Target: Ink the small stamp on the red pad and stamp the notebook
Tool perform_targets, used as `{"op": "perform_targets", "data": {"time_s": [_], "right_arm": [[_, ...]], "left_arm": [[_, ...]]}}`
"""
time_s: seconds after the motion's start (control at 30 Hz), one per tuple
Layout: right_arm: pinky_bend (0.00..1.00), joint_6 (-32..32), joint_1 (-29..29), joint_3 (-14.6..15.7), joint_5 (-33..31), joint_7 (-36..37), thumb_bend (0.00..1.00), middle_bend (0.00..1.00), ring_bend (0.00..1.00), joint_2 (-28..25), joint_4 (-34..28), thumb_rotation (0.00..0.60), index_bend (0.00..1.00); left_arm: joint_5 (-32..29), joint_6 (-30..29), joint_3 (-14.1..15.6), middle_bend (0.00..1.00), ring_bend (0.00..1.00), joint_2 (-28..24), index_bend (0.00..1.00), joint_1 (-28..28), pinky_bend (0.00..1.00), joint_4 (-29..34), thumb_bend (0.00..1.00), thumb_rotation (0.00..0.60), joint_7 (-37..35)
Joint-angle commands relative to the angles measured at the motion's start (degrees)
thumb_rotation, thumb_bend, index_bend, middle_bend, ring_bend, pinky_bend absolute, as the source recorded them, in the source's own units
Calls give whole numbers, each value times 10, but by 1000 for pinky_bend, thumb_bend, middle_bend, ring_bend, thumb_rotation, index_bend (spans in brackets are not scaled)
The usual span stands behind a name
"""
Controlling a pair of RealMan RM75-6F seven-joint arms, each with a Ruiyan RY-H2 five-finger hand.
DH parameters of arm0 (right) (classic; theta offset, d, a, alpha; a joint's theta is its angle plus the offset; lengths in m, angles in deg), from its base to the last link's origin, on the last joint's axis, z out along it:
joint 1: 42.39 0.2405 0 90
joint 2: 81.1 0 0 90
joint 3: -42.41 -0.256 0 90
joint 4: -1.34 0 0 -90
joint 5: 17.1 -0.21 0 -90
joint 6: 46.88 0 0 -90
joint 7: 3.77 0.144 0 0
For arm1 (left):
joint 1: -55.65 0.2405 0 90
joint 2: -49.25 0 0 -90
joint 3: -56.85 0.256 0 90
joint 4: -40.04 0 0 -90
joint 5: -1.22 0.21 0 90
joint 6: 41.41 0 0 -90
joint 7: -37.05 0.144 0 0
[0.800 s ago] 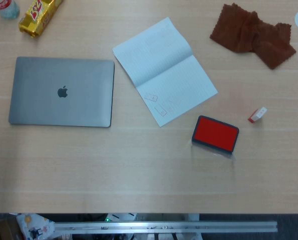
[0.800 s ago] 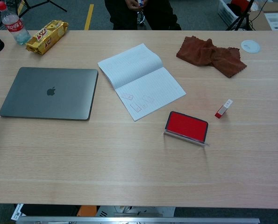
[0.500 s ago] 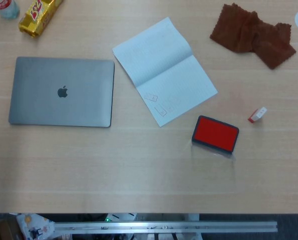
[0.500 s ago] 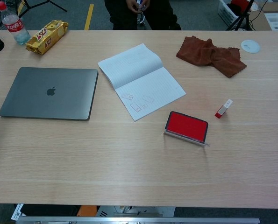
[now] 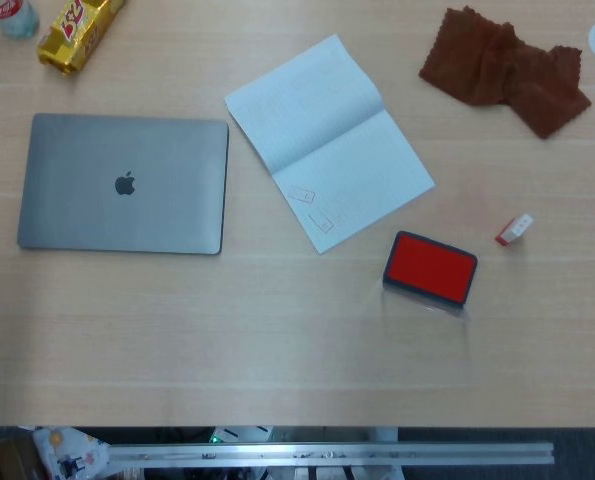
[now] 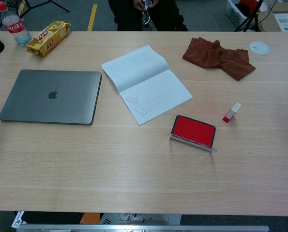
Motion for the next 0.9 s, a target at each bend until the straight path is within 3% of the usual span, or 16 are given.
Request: {"op": "perform_targets", "data": {"time_s": [0.03, 0.4, 0.9], "right_arm": [[333, 17, 15, 7, 21, 3, 240, 425, 274, 6, 15, 600, 375], [333, 69, 80, 23, 90, -3, 238, 425, 274, 52, 87, 600, 433], [333, 131, 136, 35, 86, -9, 238, 424, 278, 155, 231, 600, 433]], "left_arm": [[-1, 2, 0, 274, 266, 0, 267, 0, 257, 0, 269, 600, 1], [-3, 7, 2, 274, 266, -4, 268, 0, 257, 6, 269, 600, 4], [-6, 10, 7, 273, 266, -11, 267, 4, 257, 9, 269, 600, 1]]}}
